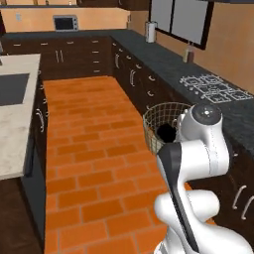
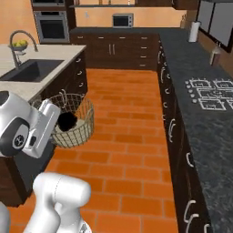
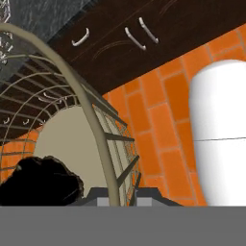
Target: Open the cabinet, pick up the bread from the cabinet and place it in the basket. Then move the basket to the dining counter.
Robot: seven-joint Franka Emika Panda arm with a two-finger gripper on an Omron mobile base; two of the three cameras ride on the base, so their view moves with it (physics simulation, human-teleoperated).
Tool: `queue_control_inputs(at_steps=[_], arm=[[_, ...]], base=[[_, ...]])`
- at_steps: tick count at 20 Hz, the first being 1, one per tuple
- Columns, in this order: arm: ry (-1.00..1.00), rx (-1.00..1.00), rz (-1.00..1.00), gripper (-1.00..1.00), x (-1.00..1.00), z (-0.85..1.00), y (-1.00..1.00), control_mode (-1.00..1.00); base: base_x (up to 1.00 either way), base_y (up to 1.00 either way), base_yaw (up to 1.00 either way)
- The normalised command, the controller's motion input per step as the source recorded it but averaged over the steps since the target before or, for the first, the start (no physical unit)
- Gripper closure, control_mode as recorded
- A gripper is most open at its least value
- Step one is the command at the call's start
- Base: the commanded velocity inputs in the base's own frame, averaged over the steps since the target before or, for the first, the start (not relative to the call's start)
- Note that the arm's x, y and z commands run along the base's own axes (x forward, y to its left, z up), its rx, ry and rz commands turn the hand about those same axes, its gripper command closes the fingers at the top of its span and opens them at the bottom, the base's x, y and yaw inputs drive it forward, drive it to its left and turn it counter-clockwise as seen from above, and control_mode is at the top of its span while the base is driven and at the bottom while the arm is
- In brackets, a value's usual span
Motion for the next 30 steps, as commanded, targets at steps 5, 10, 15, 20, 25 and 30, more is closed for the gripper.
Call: queue_control_inputs(at_steps=[5, 10, 15, 20, 25, 30], arm=[[0.0, 0.0, 0.0, 1.0, 0.0, 0.0, 0.0, 1.0], [0.0, 0.0, 0.0, 1.0, 0.0, 0.0, 0.0, 1.0], [0.0, 0.0, 0.0, 1.0, 0.0, 0.0, 0.0, 1.0], [0.0, 0.0, 0.0, 1.0, 0.0, 0.0, 0.0, 1.0], [0.0, 0.0, 0.0, 1.0, 0.0, 0.0, 0.0, 1.0], [0.0, 0.0, 0.0, 1.0, 0.0, 0.0, 0.0, 1.0]], base=[[-0.01, 1.0, 0.0], [0.03, 1.0, 0.06], [0.13, 1.0, 0.06], [0.29, 1.0, -0.03], [0.47, 1.0, -0.04], [0.54, 0.92, 0.0]])
